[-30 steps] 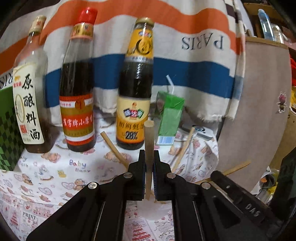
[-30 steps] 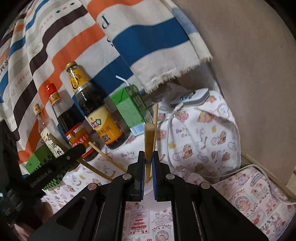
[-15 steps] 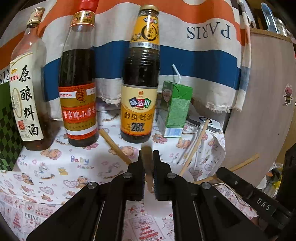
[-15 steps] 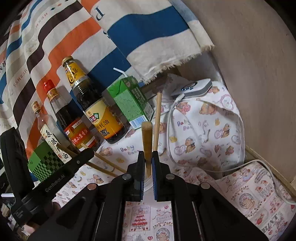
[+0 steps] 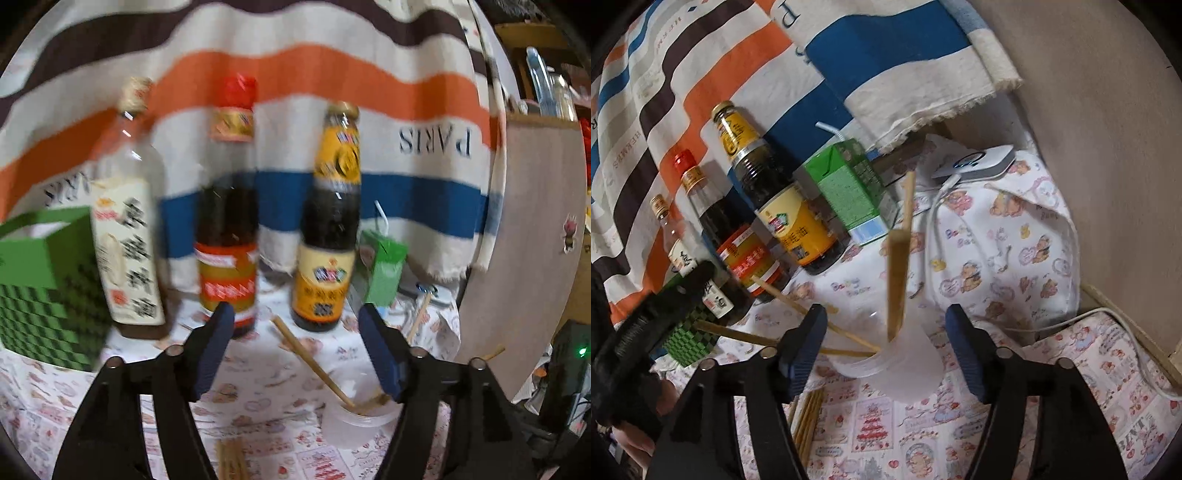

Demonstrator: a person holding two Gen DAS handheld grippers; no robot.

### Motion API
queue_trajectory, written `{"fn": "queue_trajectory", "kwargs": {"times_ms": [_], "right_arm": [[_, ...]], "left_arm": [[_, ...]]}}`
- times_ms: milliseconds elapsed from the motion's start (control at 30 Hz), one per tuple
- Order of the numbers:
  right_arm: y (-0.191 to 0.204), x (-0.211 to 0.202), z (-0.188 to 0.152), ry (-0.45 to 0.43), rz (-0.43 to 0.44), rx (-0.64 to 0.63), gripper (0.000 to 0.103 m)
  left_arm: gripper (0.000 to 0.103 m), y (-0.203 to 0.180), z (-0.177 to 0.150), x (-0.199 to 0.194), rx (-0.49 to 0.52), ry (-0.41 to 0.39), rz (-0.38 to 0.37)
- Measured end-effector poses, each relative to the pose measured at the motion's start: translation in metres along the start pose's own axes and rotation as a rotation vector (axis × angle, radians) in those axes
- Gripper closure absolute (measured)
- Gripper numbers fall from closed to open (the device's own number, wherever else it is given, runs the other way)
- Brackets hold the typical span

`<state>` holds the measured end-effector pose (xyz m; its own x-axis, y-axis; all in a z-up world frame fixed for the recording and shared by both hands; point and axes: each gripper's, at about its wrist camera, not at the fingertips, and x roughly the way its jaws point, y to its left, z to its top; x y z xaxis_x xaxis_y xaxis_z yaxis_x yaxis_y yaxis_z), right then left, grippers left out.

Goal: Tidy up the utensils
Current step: 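Lower both chopsticks into the clear plastic cup and open both tools, then withdraw both open tools from the cup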

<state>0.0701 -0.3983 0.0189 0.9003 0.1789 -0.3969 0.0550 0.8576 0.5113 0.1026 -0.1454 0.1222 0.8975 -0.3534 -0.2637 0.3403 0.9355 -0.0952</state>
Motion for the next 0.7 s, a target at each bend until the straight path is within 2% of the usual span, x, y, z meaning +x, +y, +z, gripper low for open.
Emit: {"fn": "queue_trajectory", "kwargs": {"times_ms": [67,200,433,567,700], "right_arm": [[0.005,0.003,-0.003,0.023,0.002,-0.017,0.03],[0.021,0.009,-0.014,0.048,0.0,-0.056,0.019],[0.051,0.005,-0.028,0.059,0.012,-0.156,0.017],[0.059,0.003,-0.033,0.074,0.027,-0.171,0.017],[0.07,0.009,-0.042,0.134,0.037,-0.199,0.017]], "left_arm": [[0.03,0.005,0.002,-0.01,0.013,-0.023,0.011],[0.022,0.015,0.001,-0.033,0.046,-0.064,0.047],[0.004,0.044,-0.017,-0.07,0.044,-0.073,0.081],[0.002,0.056,-0.029,-0.089,0.069,-0.068,0.113],[0.001,0.071,-0.042,-0.105,0.014,-0.031,0.133]]}}
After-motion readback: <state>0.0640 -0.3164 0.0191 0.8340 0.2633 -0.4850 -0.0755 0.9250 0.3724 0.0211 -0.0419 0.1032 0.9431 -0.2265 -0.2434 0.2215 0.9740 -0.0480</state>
